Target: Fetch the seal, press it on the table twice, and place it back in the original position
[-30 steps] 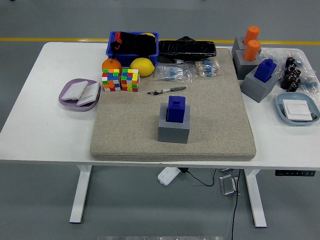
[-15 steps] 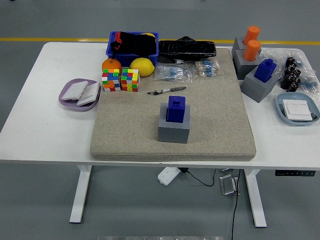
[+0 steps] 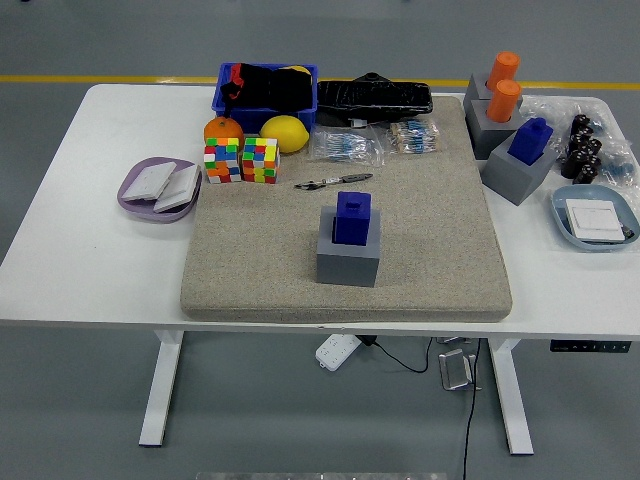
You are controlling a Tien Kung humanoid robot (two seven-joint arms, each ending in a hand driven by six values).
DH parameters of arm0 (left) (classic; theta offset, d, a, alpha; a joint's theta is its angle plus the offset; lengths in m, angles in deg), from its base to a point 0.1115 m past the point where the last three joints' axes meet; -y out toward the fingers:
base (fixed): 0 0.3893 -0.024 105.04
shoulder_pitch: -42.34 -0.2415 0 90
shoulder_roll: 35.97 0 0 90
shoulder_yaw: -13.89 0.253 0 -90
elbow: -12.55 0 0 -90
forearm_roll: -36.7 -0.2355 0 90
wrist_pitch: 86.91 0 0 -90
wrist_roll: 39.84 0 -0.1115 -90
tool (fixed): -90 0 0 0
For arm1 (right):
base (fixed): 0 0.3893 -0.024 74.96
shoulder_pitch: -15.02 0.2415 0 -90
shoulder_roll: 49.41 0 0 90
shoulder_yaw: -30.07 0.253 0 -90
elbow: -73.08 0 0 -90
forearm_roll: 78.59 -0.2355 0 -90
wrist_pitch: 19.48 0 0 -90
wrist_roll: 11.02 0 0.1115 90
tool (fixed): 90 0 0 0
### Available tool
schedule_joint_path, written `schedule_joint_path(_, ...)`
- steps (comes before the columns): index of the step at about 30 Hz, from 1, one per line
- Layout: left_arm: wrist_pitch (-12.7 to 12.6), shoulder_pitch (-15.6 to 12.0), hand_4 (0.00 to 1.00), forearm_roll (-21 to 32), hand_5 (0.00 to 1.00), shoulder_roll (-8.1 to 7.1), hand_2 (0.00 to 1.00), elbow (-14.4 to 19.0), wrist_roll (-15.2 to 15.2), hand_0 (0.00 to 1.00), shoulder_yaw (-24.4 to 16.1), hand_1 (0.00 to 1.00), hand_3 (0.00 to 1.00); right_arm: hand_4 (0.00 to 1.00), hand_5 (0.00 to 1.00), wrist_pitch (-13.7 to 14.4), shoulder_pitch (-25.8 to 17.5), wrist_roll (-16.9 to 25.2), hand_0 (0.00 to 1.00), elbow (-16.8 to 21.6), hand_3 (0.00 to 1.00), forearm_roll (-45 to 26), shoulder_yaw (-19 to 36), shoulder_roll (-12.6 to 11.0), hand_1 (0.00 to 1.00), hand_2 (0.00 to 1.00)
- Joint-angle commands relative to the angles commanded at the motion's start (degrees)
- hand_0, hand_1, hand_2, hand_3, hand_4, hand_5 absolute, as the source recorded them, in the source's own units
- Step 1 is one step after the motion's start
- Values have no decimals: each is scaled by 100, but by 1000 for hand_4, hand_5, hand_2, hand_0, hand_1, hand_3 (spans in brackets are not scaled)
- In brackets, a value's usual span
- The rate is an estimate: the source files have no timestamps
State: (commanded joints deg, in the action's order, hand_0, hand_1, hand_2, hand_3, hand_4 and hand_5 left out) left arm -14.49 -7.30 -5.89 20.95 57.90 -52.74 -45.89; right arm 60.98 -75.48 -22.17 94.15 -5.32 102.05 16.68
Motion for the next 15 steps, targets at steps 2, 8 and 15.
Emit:
schedule_joint_path(2, -4, 11, 816, 26, 374, 8, 956, -10, -4, 915, 25, 936, 945, 844, 469, 4, -2, -1, 931, -4, 790, -1, 25, -7, 774, 775)
schedule_joint_path(8, 7, 116, 816, 71, 373, 83, 956, -115, 11, 916, 87, 935, 944, 843, 469, 3, 36, -9, 931, -65, 790, -52, -47, -48, 774, 775)
schedule_joint_path(15, -3, 110, 816, 33, 371, 131, 955, 3, -8, 917, 42, 936, 943, 843, 470, 5, 8, -7, 930, -50, 789, -30, 17, 17, 774, 775)
